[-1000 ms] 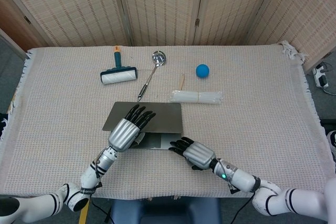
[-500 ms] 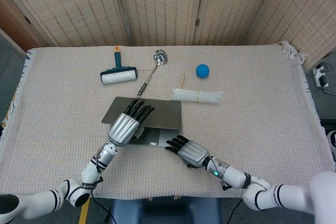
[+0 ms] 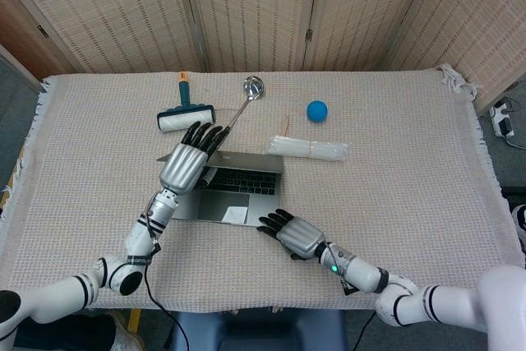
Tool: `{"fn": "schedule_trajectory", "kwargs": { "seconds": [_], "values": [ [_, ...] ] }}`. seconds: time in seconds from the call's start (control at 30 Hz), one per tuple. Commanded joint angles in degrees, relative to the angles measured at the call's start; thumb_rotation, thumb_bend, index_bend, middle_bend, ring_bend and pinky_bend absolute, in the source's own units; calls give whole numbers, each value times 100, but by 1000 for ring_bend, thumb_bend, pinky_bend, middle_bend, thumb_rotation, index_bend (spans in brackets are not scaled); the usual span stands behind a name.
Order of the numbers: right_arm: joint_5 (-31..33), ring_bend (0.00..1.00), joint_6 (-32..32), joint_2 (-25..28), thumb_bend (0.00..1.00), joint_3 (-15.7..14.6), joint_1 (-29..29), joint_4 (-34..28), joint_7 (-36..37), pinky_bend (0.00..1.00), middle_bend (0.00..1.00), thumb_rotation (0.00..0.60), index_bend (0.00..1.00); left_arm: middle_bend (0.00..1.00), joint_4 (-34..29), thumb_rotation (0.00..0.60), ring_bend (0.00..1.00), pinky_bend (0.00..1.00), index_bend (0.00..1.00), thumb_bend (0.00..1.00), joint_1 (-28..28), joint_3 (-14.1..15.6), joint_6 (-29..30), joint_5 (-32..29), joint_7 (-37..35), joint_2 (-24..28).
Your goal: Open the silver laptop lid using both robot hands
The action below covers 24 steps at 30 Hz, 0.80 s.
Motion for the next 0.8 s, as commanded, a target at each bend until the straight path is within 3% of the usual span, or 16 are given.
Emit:
{"fn": "schedule_trajectory", "kwargs": {
  "seconds": [0.03,0.2,0.43,0.8],
  "values": [
    [58,32,-6,-28,898,3,27,24,-25,0,24,600,0,61,141,600,0,0,22,432,-232,-293,-311,-436,179,154],
    [151,33,-11,-67,899,3,68,54,-55,0,23,600,0,10,424,600,0,0,3,361,-481,-581,-678,-1094,374,213],
    [261,34,-28,-114,899,2,131,123,-75,0,23,600,0,0,987,600,0,0,0,347,-770,-977,-964,-2173,575,160],
    [329,42,-10,-180,898,-15,191,215,-27,0,23,600,0,0,1697,600,0,0,0,345,-1143,-1249,-1176,-3374,1023,78]
  ]
}}
